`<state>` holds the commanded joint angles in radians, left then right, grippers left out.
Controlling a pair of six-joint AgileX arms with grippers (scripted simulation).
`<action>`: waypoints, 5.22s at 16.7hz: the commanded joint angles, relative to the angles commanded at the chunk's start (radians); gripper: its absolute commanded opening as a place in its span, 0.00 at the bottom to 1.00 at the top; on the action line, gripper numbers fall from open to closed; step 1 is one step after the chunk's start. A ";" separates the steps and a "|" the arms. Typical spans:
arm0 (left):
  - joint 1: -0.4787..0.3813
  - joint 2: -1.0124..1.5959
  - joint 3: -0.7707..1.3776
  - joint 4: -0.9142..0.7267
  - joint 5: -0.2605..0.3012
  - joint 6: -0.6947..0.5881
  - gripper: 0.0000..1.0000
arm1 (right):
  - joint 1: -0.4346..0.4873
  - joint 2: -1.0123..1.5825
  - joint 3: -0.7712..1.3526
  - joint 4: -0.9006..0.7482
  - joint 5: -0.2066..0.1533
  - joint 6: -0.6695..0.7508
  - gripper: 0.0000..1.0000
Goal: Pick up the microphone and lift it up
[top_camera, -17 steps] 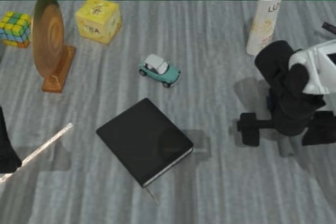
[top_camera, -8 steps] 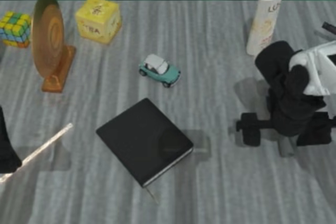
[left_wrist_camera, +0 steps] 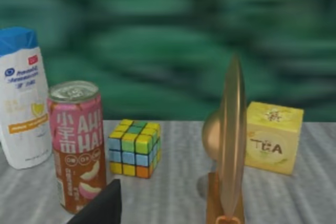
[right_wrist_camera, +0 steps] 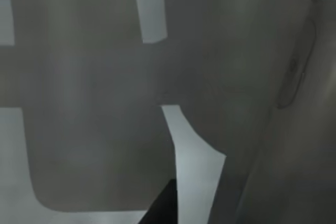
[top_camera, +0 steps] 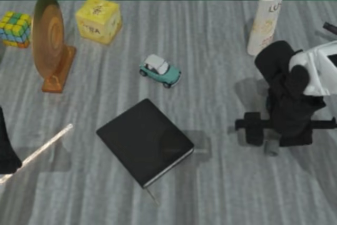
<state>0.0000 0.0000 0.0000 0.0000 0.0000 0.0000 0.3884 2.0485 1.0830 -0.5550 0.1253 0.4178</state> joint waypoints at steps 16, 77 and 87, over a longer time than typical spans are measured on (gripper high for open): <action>0.000 0.000 0.000 0.000 0.000 0.000 1.00 | 0.018 -0.071 -0.005 0.142 -0.103 -0.011 0.00; -0.284 0.855 0.480 0.331 0.399 0.008 1.00 | 0.239 -0.437 -0.341 1.458 -0.278 -0.394 0.00; -0.399 1.183 0.679 0.470 0.559 0.013 1.00 | 0.239 -0.437 -0.341 1.458 -0.278 -0.394 0.00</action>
<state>-0.3988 1.1830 0.6786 0.4701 0.5589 0.0130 0.6271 1.6112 0.7419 0.9029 -0.1528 0.0242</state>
